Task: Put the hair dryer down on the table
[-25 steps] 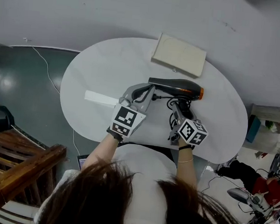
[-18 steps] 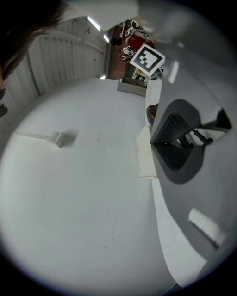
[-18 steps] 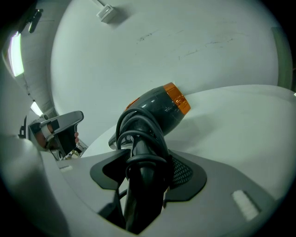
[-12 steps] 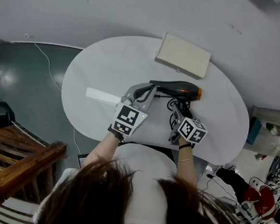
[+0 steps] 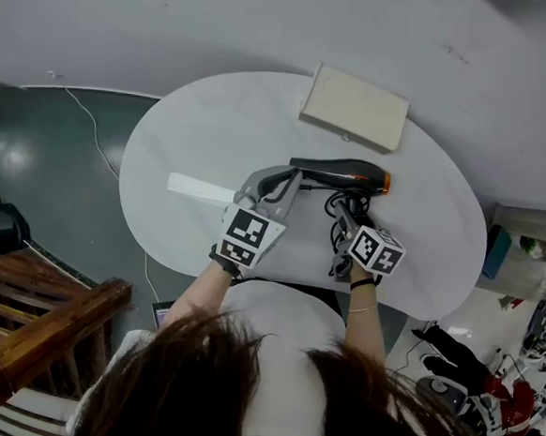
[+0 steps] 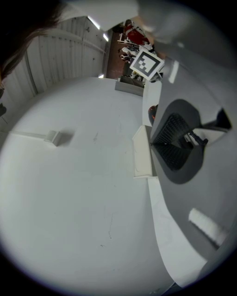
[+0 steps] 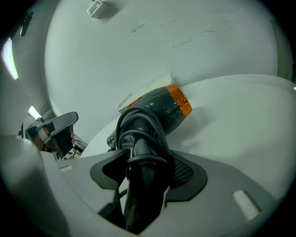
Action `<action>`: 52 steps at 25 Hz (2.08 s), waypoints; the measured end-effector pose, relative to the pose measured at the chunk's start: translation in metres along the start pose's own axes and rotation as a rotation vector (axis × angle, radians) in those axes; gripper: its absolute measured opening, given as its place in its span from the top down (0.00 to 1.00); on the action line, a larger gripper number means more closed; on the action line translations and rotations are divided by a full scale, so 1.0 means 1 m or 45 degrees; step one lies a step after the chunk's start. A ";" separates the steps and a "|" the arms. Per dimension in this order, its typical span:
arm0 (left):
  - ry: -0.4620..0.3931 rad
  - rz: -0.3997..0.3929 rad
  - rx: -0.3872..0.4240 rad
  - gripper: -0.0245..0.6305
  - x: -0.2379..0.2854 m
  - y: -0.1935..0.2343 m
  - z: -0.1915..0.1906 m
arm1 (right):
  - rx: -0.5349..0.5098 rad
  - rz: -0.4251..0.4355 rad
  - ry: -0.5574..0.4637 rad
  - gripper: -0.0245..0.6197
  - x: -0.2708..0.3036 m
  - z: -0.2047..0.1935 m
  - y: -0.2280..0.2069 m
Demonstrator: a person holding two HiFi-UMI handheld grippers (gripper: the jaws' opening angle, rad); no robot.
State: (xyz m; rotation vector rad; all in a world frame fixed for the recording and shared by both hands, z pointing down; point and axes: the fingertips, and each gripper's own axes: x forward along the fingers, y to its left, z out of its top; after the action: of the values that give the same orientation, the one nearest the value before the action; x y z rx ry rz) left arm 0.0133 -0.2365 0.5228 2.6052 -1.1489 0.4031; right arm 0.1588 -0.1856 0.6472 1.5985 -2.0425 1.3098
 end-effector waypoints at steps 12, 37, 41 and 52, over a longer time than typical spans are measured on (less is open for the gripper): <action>0.011 0.006 -0.002 0.87 -0.001 -0.005 -0.004 | -0.195 -0.032 0.129 0.60 0.003 -0.014 0.000; -0.021 0.006 0.022 0.87 -0.013 -0.013 0.005 | -0.258 -0.043 0.082 0.47 -0.015 -0.005 0.002; -0.046 0.015 0.030 0.87 -0.017 -0.014 0.012 | -0.271 -0.037 0.026 0.47 -0.027 0.006 0.007; -0.157 0.037 0.053 0.87 -0.038 -0.025 0.040 | -0.362 -0.013 -0.182 0.48 -0.078 0.050 0.031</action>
State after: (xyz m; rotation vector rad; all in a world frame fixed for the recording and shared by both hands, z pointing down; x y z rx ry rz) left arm 0.0131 -0.2083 0.4687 2.6853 -1.2312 0.2789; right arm 0.1775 -0.1724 0.5521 1.6070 -2.1834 0.8742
